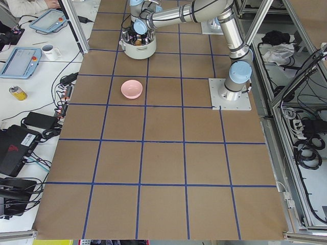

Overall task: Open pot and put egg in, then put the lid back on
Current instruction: 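Withdraw left gripper from the pot while right gripper brings the lid back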

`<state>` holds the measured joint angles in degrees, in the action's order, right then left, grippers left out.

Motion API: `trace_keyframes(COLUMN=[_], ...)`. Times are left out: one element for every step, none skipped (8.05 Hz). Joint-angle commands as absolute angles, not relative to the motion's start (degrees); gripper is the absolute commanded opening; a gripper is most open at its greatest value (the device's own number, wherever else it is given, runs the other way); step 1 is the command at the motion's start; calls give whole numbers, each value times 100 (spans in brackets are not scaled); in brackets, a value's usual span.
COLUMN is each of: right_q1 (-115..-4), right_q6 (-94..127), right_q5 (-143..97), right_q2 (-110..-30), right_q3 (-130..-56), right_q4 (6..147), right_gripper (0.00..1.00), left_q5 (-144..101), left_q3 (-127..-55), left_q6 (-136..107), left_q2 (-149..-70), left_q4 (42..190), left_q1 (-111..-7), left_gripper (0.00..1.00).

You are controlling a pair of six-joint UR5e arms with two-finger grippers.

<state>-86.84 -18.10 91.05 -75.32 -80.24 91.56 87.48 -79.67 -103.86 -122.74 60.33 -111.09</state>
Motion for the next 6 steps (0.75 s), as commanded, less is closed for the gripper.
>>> trace_keyframes(right_q1=[-8718,-8788,-8937,-9121,-9375,-9630], right_q6=[-1750,-1401,-1232,-996,-610,-354], right_q5=[9097,9105,9105,9105,9062,8861], right_q2=[-7550,-7550,-7550,-7559,-7550,-7515], right_q3=[-8024,-8024,-8024,-8007,-7998,-7998], right_q4=[9149,9115,9132,9149,9315,9508], right_gripper=[0,0,0,0,0,0], left_q5=[8772,8771,8771,8763,8763,8771], left_q3=[-7937,-7919,-7919,-7919,-7919,-7919], left_q6=[-10029,-9924,-9662,-9268,-8924,-8381], left_q2=[-11736,-11507,-11261,-11024,-10769,-10540], left_q4=[6669,6906,7213,7486,7767,8126], left_q1=[-11083,-10987,-10760,-10506,-10190,-9795], left_gripper=[67,67,67,67,67,68])
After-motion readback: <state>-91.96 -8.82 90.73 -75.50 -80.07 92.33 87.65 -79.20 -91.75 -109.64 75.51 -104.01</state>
